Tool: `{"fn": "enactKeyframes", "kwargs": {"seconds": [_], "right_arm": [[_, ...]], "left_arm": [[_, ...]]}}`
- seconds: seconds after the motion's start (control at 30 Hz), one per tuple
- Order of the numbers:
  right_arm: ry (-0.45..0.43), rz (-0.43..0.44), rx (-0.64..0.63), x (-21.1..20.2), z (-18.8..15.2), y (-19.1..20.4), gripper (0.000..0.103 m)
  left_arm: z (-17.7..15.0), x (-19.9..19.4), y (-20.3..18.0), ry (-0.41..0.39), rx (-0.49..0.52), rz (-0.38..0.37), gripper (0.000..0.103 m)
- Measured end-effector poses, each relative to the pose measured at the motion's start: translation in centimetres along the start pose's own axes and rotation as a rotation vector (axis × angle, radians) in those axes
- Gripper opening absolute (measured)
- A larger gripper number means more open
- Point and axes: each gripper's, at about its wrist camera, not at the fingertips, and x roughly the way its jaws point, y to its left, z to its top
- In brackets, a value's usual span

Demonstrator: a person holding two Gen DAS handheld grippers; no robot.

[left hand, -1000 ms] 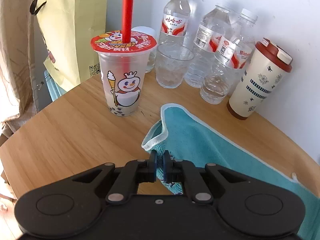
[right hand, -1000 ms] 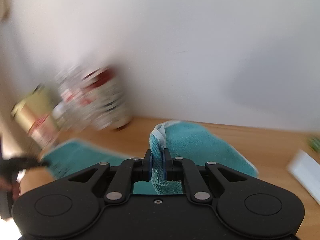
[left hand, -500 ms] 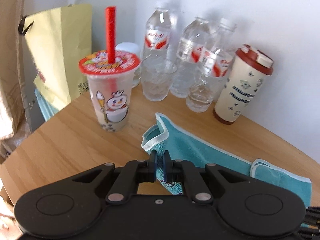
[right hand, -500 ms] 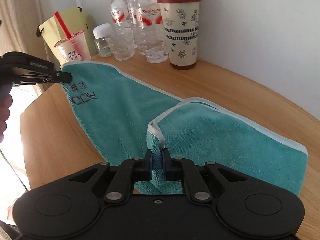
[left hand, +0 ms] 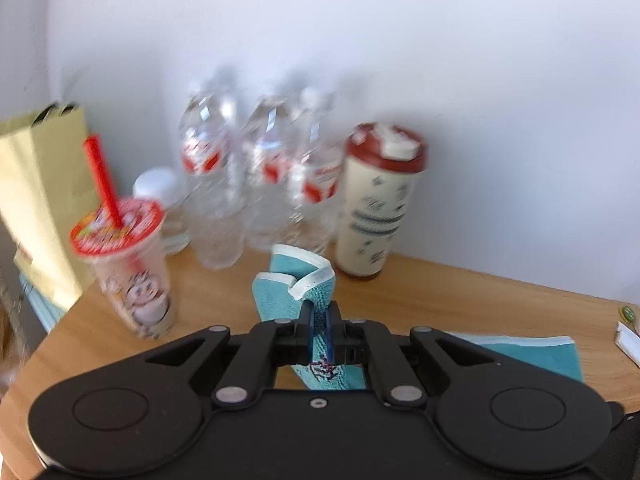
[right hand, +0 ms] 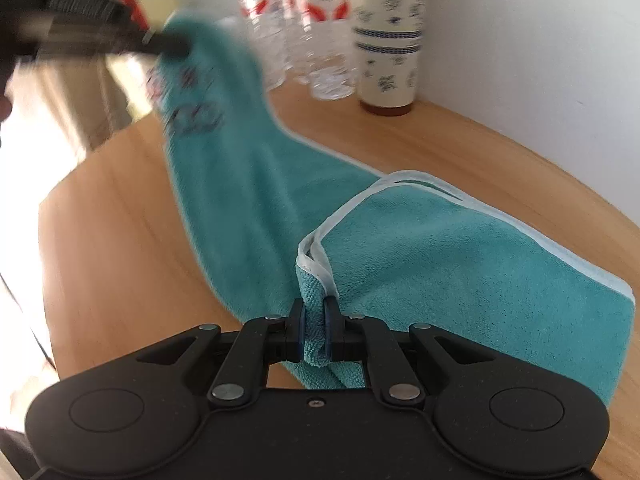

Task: Fold towel
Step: 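Lift the folded towel with both tools and fold it over again, then open the right tool while the left tool lays its held flap over the towel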

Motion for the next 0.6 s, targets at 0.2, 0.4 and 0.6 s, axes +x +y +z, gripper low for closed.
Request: {"fn": "enactKeyframes", "kwargs": {"seconds": [0.2,0.4,0.6], "right_arm": [[-0.002,0.020,-0.016,-1.0,-0.6,-0.1,0.019],[-0.057,0.025,0.126,-5.4,-2.4,-3.9,0.031],[-0.158,0.125,0.527,-9.9,-2.8,-11.9,0.042]], "left_arm": [[0.7,-0.2,-2.8,-0.036,0.073,-0.082,0.005],[0.8,0.0,-5.7,-0.051,0.153,-0.189,0.005],[0.0,0.2,-8.8,-0.056,0.227,-0.270,0.005]]}}
